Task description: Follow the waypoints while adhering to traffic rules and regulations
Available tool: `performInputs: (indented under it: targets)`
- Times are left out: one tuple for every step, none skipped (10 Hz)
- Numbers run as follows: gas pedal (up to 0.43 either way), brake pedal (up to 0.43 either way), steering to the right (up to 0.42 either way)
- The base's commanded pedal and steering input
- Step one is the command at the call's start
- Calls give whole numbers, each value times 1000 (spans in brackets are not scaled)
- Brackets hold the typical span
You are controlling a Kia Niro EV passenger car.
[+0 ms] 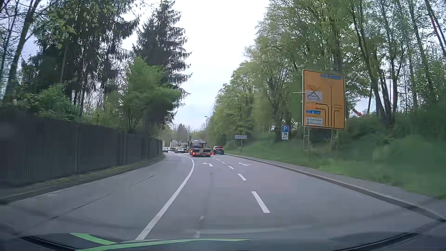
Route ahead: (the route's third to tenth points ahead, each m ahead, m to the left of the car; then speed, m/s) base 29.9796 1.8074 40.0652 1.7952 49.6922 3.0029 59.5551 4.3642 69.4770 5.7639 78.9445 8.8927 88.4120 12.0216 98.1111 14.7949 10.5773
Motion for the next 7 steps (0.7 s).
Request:
performInputs:
  targets:
    - [0, 0, -11]
    - [0, 0, -11]
    - [0, 0, -11]
    - [0, 0, -11]
    - [0, 0, -11]
    - [0, 0, -11]
    - [0, 0, -11]
